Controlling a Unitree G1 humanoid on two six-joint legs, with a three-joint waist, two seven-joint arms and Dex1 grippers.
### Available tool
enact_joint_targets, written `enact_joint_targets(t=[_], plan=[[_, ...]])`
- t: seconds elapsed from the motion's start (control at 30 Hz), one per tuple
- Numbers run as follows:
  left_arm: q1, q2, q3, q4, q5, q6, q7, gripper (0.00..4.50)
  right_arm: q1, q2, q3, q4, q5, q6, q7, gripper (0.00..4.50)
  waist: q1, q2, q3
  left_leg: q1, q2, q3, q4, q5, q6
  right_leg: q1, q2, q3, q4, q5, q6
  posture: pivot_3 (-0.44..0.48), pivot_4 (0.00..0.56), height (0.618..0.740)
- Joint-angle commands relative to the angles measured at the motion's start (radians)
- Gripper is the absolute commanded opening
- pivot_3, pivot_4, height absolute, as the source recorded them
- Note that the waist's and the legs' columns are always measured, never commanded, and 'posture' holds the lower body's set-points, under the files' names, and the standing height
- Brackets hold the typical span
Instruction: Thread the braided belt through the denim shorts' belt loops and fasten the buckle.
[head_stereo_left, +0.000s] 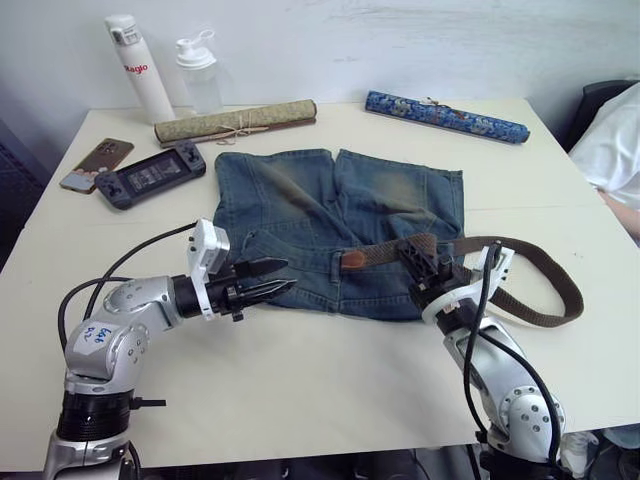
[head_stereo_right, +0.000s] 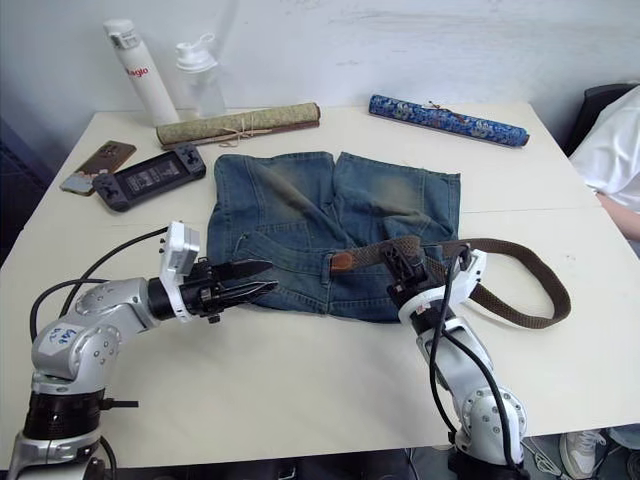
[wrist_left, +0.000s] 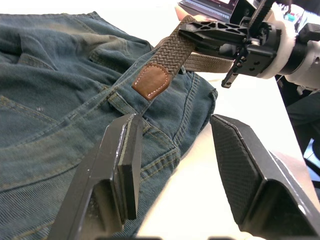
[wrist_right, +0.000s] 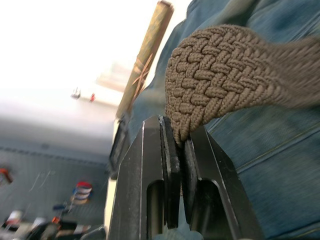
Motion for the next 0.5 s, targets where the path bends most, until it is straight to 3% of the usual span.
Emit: enact_joint_targets(t=[0.03,0.5], plan=[[-0.016,0.015,0.025,-0.019,-0.021,-0.030,0.011,2.43,-0.018,0.004,0.004,0.008,-0.051,-0.010,0.004,0.00,0.000,0.000,0.000,0.000,0.000,0.000,0.000,0.000,0.000,0.000,0.000,0.000,0.000,0.000,0.000,0.000,0.150,0.737],[-0.048,0.029,0.028,0.028,-0.026,-0.027,0.033,2.43,-0.044,-0.009,0.078,0.043,-0.218,0.054,0.048,0.00,0.000,0.001,0.001,0.000,0.000,0.000,0.000,0.000,0.000,0.000,0.000,0.000,0.000,0.000,0.000,0.000,0.150,0.737]])
